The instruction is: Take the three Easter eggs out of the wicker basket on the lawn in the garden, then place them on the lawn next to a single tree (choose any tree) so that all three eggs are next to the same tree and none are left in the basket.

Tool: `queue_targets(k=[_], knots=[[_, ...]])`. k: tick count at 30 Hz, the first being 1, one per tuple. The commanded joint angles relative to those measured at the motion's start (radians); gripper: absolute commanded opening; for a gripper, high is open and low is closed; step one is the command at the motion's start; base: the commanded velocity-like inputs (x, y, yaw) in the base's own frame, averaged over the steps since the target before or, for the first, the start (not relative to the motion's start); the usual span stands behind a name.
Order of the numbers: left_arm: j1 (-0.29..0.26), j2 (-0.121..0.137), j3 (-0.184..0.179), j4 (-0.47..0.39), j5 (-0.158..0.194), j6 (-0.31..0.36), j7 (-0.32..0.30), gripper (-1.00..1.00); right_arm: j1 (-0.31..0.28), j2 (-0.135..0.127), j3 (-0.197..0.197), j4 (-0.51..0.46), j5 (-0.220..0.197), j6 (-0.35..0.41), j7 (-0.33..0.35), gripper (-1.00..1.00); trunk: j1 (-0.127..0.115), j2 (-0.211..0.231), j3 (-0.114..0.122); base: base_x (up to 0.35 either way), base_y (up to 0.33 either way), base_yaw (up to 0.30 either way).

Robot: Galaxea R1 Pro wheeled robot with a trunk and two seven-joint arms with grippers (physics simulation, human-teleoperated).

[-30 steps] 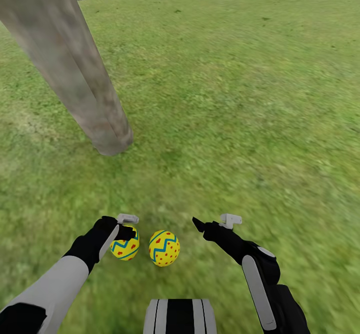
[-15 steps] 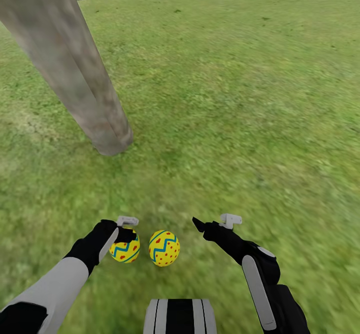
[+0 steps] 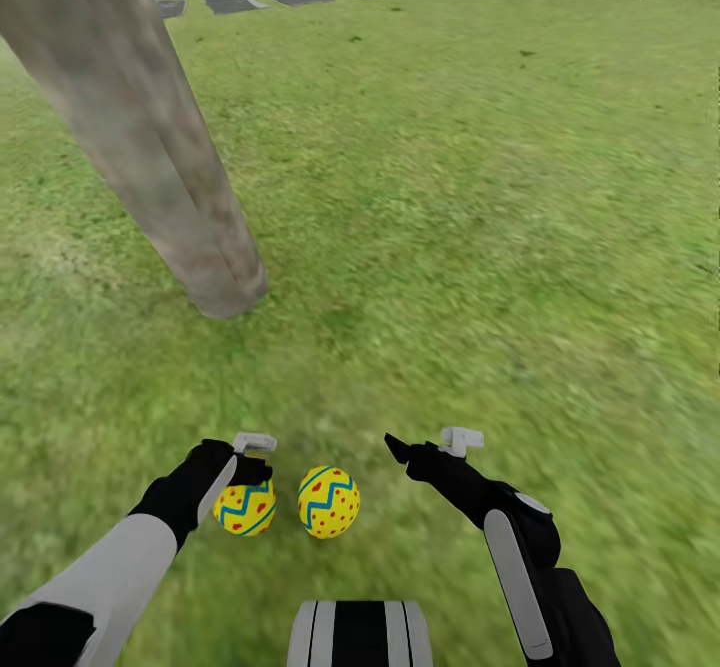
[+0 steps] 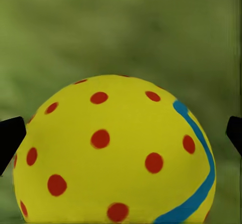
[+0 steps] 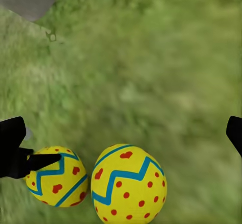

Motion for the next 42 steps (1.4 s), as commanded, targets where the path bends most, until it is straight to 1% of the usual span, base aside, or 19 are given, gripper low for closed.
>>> queue_targets(k=[1, 22, 27, 33, 42], knots=[[0.0, 0.001, -0.006, -0.001, 0.007, 0.004, 0.002, 1.0, 0.0, 0.001, -0.001, -0.001, 0.001, 0.005, 0.003, 1.0, -0.001, 0.0, 0.003, 0.0, 0.0, 0.0], [-0.002, 0.001, -0.004, 0.009, 0.006, 0.028, 0.001, 1.0, 0.0, 0.001, -0.001, -0.001, 0.001, 0.005, 0.003, 1.0, -0.01, 0.005, 0.085, 0.0, 0.0, 0.0], [-0.002, 0.0, -0.001, 0.009, 0.007, 0.051, 0.002, 1.0, 0.0, 0.001, -0.001, -0.001, 0.001, 0.005, 0.003, 1.0, -0.012, 0.006, 0.104, 0.0, 0.0, 0.0], [-0.002, 0.001, 0.007, 0.009, 0.007, 0.061, 0.003, 1.0, 0.0, 0.001, -0.001, -0.001, 0.001, 0.005, 0.003, 1.0, -0.015, 0.007, 0.127, -0.002, 0.0, 0.0], [-0.002, 0.001, 0.009, 0.008, 0.007, 0.061, 0.003, 1.0, 0.0, 0.001, -0.001, -0.001, 0.001, 0.006, 0.003, 1.0, -0.019, 0.01, 0.162, -0.123, 0.0, 0.0]])
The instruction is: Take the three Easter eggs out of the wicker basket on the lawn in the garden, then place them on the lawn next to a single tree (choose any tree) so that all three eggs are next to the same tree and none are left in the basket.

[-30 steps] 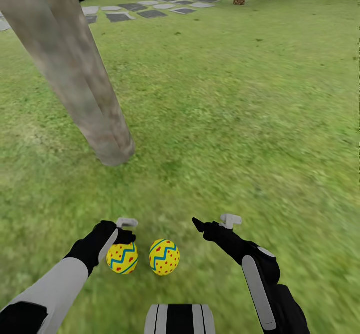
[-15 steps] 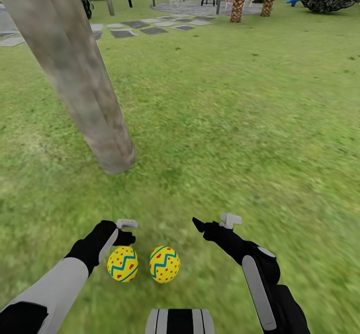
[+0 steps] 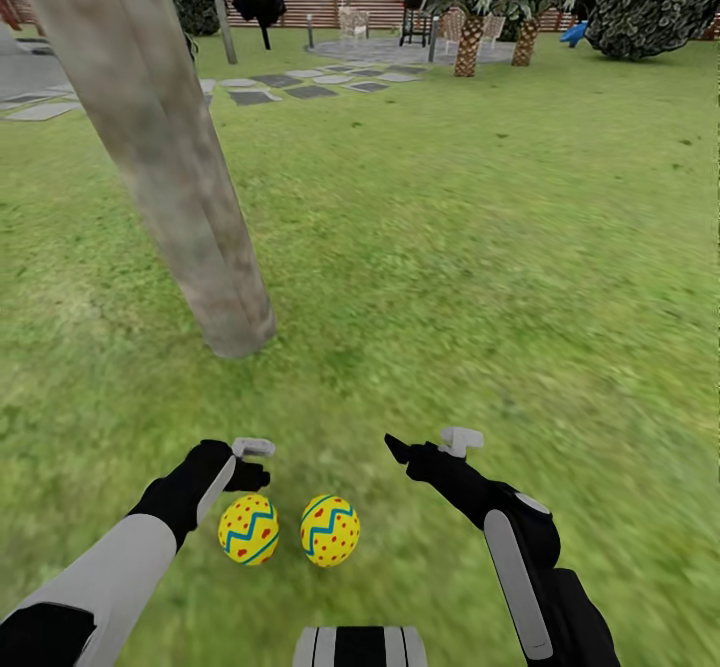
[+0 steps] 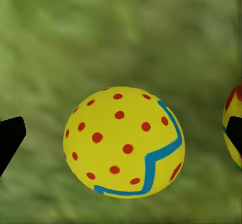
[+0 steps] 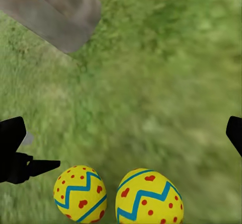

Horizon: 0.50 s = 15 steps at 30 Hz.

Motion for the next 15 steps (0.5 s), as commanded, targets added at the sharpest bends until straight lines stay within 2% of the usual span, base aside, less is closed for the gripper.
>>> queue_targets(k=[1, 15], knots=[[0.0, 0.001, -0.006, -0.002, 0.006, 0.004, 0.002, 1.0, -0.001, 0.0, -0.001, -0.001, 0.001, 0.005, 0.003, 1.0, -0.001, 0.0, 0.003, -0.033, 0.0, 0.0], [0.0, 0.002, -0.008, -0.009, 0.006, 0.004, 0.003, 1.0, -0.001, 0.0, -0.001, -0.001, 0.001, 0.005, 0.003, 1.0, -0.007, 0.003, 0.057, -0.006, 0.0, 0.0]])
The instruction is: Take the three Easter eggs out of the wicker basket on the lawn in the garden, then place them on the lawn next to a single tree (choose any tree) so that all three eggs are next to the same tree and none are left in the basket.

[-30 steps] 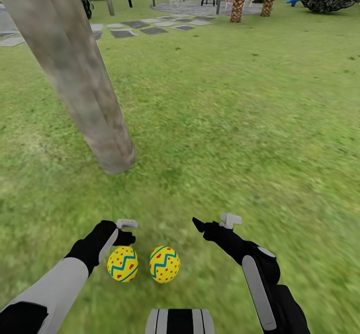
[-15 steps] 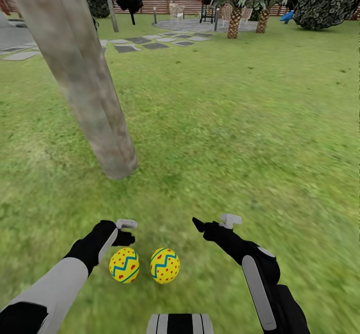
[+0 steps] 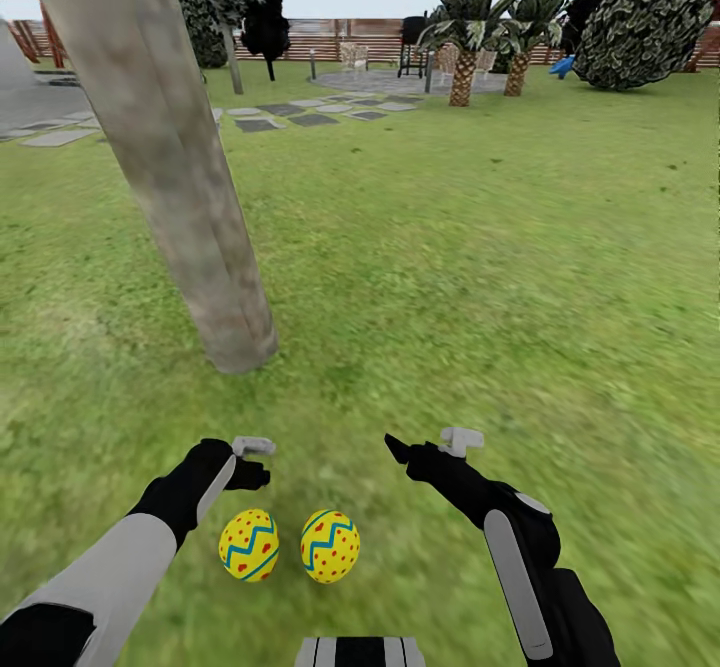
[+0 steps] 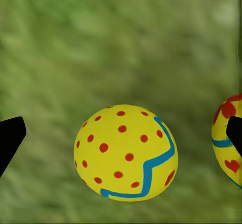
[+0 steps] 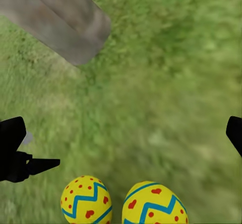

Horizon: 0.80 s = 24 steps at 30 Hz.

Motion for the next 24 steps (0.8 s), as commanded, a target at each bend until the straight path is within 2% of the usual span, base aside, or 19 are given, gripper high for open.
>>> queue_targets(k=[1, 24], knots=[[0.0, 0.001, -0.006, -0.002, 0.006, 0.004, 0.002, 1.0, 0.0, 0.001, -0.001, -0.001, 0.001, 0.005, 0.003, 1.0, -0.001, 0.0, 0.003, 0.0, 0.0, 0.0], [0.0, 0.001, -0.008, -0.001, 0.006, 0.004, 0.017, 1.0, 0.0, 0.002, 0.002, -0.001, 0.001, 0.006, 0.003, 1.0, -0.011, 0.005, 0.092, 0.0, 0.0, 0.0]])
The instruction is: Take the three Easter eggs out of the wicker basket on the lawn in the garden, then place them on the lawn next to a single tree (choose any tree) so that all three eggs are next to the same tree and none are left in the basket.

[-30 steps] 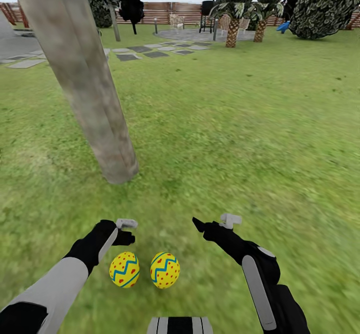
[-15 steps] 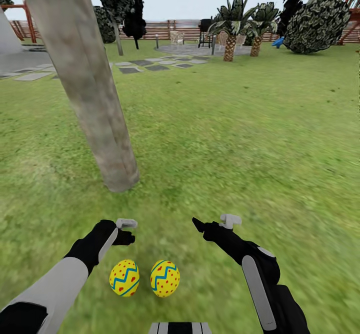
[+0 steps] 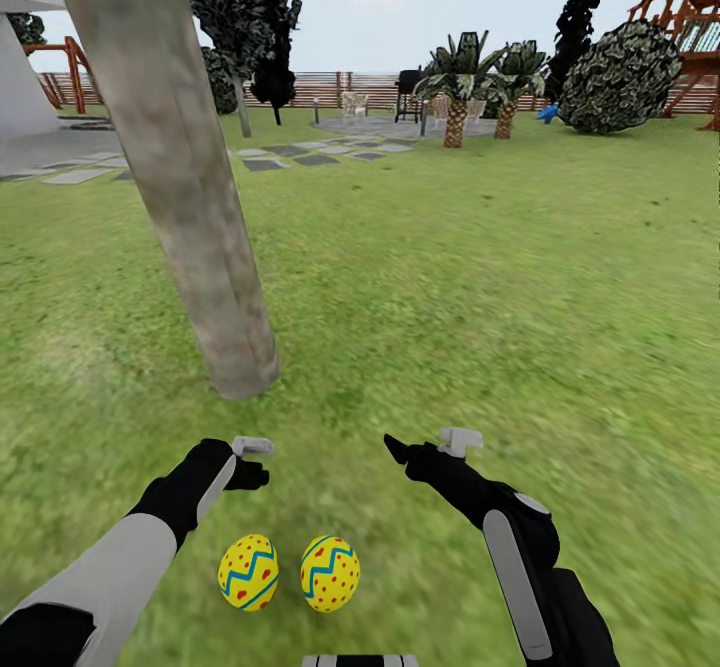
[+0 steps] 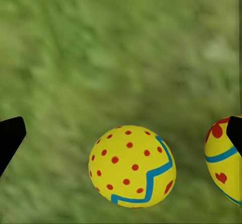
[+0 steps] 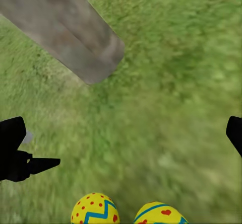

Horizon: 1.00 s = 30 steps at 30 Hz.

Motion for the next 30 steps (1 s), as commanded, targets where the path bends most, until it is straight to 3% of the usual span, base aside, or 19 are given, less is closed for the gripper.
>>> queue_targets(k=[1, 30], knots=[[0.0, 0.002, -0.006, -0.001, 0.008, 0.004, 0.003, 1.0, 0.0, 0.001, -0.001, -0.001, 0.001, 0.005, 0.003, 1.0, -0.001, 0.0, 0.003, 0.0, 0.0, 0.0], [0.0, 0.001, -0.005, 0.001, 0.008, 0.004, 0.049, 1.0, -0.001, 0.001, 0.003, 0.0, 0.001, 0.005, 0.002, 1.0, -0.014, 0.007, 0.115, 0.0, 0.0, 0.0]])
